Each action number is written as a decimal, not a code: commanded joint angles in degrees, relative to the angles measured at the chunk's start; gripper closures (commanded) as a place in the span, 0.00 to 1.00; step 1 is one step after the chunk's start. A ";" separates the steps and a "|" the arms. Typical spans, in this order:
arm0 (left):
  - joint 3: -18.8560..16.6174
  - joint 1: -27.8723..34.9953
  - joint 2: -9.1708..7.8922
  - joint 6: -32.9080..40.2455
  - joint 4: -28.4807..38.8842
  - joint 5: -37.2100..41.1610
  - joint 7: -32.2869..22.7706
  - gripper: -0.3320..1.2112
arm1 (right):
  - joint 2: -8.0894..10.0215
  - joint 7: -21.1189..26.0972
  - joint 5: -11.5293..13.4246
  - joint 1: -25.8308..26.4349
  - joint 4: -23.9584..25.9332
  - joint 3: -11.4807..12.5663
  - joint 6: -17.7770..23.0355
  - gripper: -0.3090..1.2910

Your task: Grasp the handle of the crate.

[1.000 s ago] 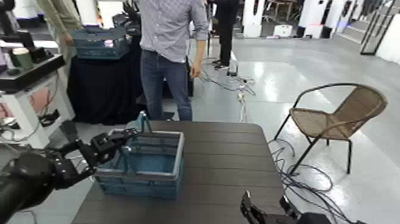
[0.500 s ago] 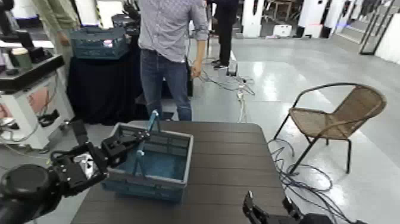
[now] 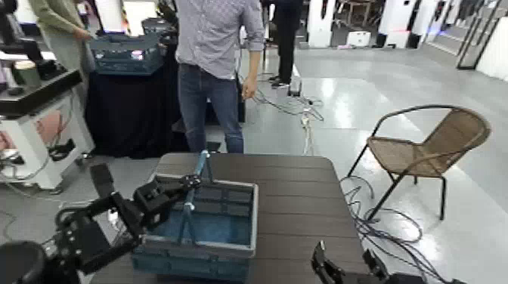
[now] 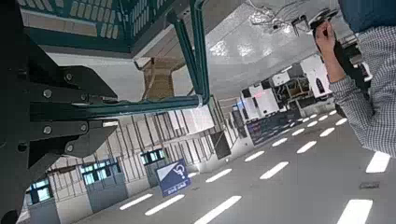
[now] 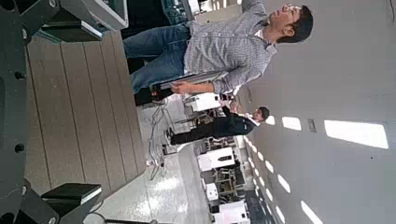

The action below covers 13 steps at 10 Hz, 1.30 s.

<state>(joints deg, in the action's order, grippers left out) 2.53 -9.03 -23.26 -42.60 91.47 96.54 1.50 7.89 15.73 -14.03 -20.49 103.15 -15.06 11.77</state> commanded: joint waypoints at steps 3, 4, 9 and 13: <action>-1.21 9.12 5.59 -0.55 8.19 3.04 -4.66 0.99 | 0.20 0.79 0.50 -0.16 0.04 -0.05 0.98 0.29; 0.64 10.00 6.29 -0.11 8.72 4.09 -4.66 0.99 | 0.28 0.88 0.58 -0.16 -0.05 -0.05 0.98 0.29; 3.89 14.83 6.91 -0.02 11.45 9.89 -4.40 0.99 | 0.20 1.58 1.20 -0.16 -0.05 0.03 1.07 0.29; 5.29 15.53 7.70 -1.08 10.74 10.86 -0.27 0.99 | 0.11 1.58 2.69 -0.07 0.13 0.12 0.80 0.29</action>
<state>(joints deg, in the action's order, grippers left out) 7.62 6.50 -15.64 -43.55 102.40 107.22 1.23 7.99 17.31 -11.63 -20.58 103.20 -15.00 12.66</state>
